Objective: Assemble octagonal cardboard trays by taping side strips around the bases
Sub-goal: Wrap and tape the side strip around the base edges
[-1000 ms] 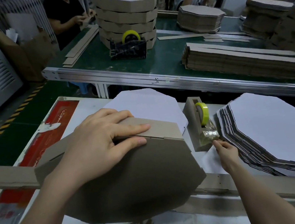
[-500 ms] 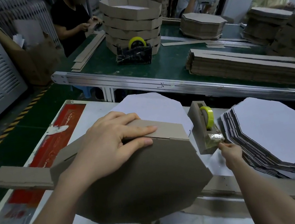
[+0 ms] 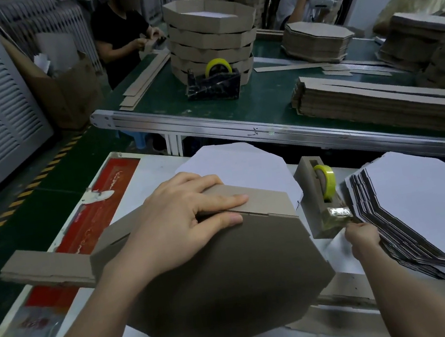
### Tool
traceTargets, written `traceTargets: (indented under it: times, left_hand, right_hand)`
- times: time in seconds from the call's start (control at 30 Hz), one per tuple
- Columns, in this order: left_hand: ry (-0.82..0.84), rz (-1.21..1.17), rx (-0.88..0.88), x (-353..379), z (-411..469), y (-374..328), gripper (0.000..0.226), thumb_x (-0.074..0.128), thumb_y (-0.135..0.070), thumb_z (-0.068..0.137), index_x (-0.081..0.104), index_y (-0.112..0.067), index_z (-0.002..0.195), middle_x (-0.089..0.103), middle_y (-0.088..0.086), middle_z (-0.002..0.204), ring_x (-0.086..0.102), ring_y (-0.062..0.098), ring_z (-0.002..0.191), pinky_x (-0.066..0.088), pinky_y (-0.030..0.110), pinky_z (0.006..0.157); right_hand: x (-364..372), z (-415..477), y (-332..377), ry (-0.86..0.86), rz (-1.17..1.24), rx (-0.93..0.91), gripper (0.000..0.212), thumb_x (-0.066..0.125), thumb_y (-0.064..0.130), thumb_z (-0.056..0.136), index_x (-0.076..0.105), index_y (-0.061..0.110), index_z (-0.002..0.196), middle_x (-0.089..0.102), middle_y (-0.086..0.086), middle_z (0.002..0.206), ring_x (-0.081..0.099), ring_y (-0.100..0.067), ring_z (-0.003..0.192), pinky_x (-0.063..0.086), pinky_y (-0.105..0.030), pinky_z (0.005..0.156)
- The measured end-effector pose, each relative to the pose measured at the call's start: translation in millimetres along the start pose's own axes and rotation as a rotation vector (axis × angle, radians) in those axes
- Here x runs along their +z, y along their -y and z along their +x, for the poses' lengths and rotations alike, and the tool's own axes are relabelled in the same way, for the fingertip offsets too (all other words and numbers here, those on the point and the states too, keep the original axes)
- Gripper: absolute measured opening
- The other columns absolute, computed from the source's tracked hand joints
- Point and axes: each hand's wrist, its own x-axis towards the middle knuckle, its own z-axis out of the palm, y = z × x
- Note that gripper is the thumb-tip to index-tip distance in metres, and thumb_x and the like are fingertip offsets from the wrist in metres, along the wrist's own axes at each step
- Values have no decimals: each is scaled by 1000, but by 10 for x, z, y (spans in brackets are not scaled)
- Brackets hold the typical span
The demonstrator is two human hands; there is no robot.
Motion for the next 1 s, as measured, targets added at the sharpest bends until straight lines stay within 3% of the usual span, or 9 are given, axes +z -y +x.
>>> traceTargets:
  times: [0.13,0.23,0.3,0.47,0.57,0.6,0.7,0.77,1.0]
  left_hand:
    - [31,10,0,37,75,-35,32,40,-69,81,50,-67,111,55,-21,131,41,2,119,38,29,93]
    - [46,29,8,46,110,-24,37,28,-77,76,44,-71,109,53,-22,134,40,2,122,39,30,96]
    - [37,18,14,38,102,2,40,26,-77,75,44,-71,110,53,-22,134,40,2,123,38,29,95]
    - [-5,1,25,-7,-2,148,34,37,-72,80,48,-68,112,45,-26,127,36,-2,119,32,28,91]
    - [-26,-20,24,-50,-107,224,33,39,-69,81,48,-66,113,44,-25,126,39,3,122,33,30,94]
    - [-32,-29,21,-65,-144,243,33,40,-68,81,48,-66,114,46,-23,128,40,6,124,34,32,96]
    - [-50,-54,2,-99,-241,303,32,45,-61,83,49,-63,115,53,-13,135,41,11,127,35,36,101]
    - [-56,-70,-3,-129,-296,354,29,46,-62,90,49,-60,118,53,-11,136,41,11,127,35,36,101]
    - [0,-121,25,-192,-407,461,43,38,-66,87,45,-44,124,50,-18,124,43,9,117,41,36,97]
  right_hand:
    - [31,-49,-138,89,33,37,28,63,6,94,61,-16,112,62,-24,99,61,-34,93,50,-38,74]
    - [42,-251,-3,329,-17,9,13,72,4,86,66,-8,89,63,-22,88,59,-28,78,54,-38,71]
    - [13,-461,233,540,-164,-101,7,65,5,92,68,0,90,64,-20,89,60,-25,75,55,-39,75]
    - [-81,-1170,1058,624,-368,-567,22,57,8,98,69,14,114,70,-10,88,53,-13,57,52,-24,57]
    - [-170,-1692,1438,737,-214,-679,74,67,3,90,35,49,137,74,-8,78,45,-14,51,47,-23,47]
    - [-190,-1860,1517,758,-146,-681,78,69,2,88,33,51,137,75,-9,79,44,-13,48,45,-24,46]
    - [-232,-2353,1684,750,47,-670,32,69,5,89,64,23,115,75,-12,83,39,-10,42,41,-24,44]
    - [-252,-2628,1718,816,222,-593,13,65,2,89,69,14,89,74,-18,91,35,-8,40,37,-21,43]
    - [-297,-3211,1579,1020,489,-361,37,38,-14,89,72,1,90,73,-14,112,28,-2,35,30,-14,37]
